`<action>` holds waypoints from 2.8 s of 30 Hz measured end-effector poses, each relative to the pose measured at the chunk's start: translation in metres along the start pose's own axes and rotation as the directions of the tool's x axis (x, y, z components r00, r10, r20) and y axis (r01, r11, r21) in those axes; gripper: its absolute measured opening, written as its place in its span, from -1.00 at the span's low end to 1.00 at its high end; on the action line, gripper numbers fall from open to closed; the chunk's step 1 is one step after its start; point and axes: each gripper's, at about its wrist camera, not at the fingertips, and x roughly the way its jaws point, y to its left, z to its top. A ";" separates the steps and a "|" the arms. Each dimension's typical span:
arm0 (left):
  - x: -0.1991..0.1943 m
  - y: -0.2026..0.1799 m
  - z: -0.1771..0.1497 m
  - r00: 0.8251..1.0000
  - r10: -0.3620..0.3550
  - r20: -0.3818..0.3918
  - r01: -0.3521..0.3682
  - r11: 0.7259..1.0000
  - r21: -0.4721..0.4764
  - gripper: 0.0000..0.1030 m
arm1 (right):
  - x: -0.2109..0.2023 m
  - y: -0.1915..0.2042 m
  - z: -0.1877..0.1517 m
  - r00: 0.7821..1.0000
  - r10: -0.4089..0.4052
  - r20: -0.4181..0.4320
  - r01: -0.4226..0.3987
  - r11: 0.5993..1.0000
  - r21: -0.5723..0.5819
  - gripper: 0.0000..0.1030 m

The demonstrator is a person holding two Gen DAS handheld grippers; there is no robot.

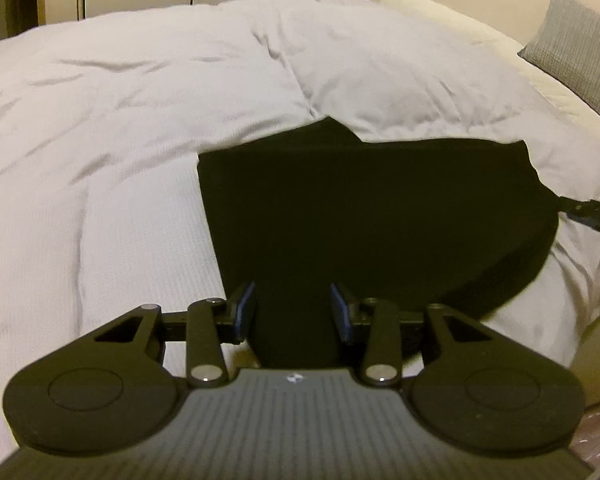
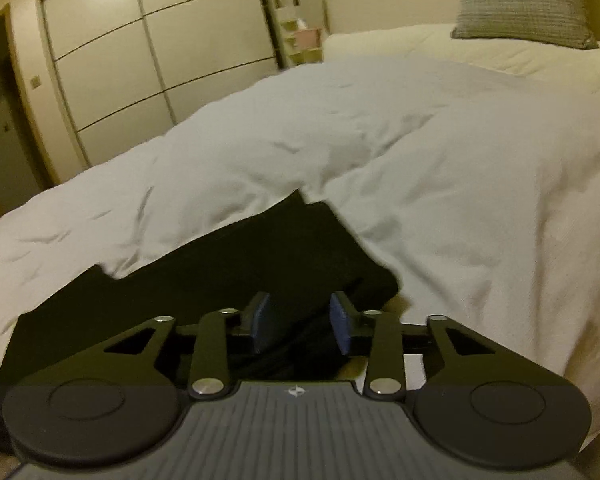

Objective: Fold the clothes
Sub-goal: 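Open both tools and release the folded sweatpants on the bed, then move the right tool to the folded sweatpants, then grasp the folded sweatpants with the right tool and lift them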

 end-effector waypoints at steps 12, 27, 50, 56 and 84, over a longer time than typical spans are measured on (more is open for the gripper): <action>-0.048 -0.029 -0.022 0.983 0.186 -0.001 -0.186 0.983 0.010 0.02 | -0.044 0.039 -0.032 0.995 -0.020 -0.098 0.020 1.000 0.002 0.50; -0.122 -0.066 -0.069 0.968 0.251 0.014 -0.251 0.967 0.032 0.61 | -0.114 0.086 -0.059 0.989 -0.024 -0.145 0.012 0.997 -0.082 0.73; -0.113 -0.024 -0.076 0.985 0.170 0.008 -0.170 0.985 -0.020 0.67 | -0.121 0.113 -0.080 0.996 0.065 -0.067 -0.080 0.964 -0.253 0.74; -0.089 0.020 -0.074 0.990 0.137 -0.023 -0.139 0.987 -0.079 0.62 | -0.098 0.160 -0.111 0.992 0.120 -0.034 -0.119 0.825 -0.553 0.73; -0.039 0.084 -0.020 0.999 0.033 -0.009 -0.034 0.980 -0.197 0.54 | -0.005 0.250 -0.114 0.915 0.396 -0.073 -0.346 0.680 -0.646 -0.82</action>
